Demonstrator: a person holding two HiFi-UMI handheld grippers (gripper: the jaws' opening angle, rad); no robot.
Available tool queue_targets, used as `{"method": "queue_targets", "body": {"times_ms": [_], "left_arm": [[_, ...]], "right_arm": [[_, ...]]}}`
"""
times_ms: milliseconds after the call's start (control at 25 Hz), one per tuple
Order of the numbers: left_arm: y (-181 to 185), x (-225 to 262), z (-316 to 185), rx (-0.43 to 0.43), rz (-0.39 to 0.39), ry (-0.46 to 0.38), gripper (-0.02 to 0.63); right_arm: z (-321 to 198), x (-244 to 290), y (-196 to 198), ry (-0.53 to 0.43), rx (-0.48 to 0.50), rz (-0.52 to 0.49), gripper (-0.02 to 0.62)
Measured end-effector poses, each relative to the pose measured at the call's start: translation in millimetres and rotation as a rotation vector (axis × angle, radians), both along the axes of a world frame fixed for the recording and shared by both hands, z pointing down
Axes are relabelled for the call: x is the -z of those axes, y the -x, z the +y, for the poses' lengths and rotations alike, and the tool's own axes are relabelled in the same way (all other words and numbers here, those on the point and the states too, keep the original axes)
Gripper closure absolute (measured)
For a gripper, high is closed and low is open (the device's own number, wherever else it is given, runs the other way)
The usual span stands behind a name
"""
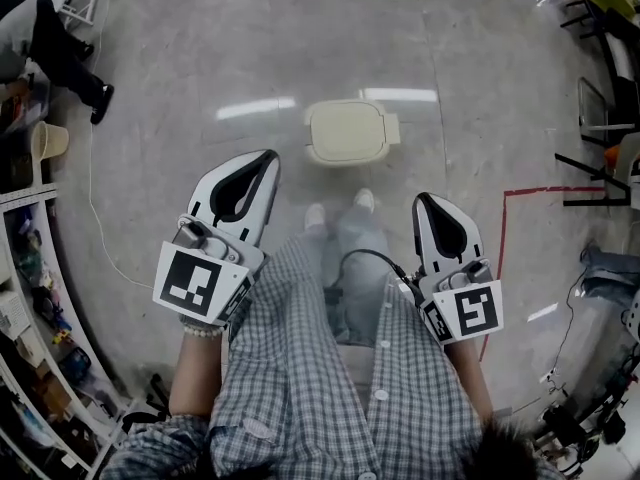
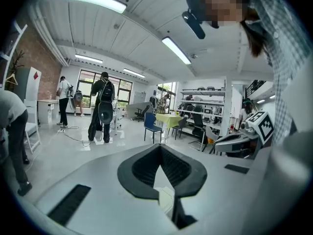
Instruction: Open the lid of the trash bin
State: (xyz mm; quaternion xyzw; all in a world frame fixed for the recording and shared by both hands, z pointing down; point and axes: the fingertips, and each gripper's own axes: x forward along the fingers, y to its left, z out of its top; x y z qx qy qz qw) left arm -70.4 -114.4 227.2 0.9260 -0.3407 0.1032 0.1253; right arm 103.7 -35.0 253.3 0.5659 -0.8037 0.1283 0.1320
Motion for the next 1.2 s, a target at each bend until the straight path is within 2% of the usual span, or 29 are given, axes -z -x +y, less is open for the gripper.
{"method": "queue_targets", "body": {"times_ms": [240, 440, 680, 880, 1040, 1200], "left_arm": [[-0.6, -30.6, -16.4, 0.013, -0.034, 0.031, 0.598], [2.9, -64.9, -23.3, 0.043, -0.059, 0.091, 0.598], [-2.5, -113.4, -38.4, 0.076, -0.035, 0.143, 0.598], [-0.4, -157.2, -51.6, 0.102, -0.072, 0.18, 0.598], [2.2, -189.1, -56.0, 0.106, -0.135, 0.187, 0.598], [-3.9, -223.0, -55.5, 0.114, -0.153, 0.224, 0.598]], "right_arm": [[-9.9, -24.6, -3.4, 0.046, 0.03, -0.008, 0.577], [-17.1, -42.8, -3.4, 0.072, 0.069, -0.001, 0.577], [-22.3, -71.0, -8.1, 0.113, 0.071, -0.013, 0.577], [-27.2, -88.4, -20.6, 0.13, 0.072, 0.022, 0.577], [-29.2, -104.4, -34.3, 0.16, 0.041, -0.008, 0.577], [-26.8, -121.4, -41.6, 0.186, 0.043, -0.007, 0.577]]}}
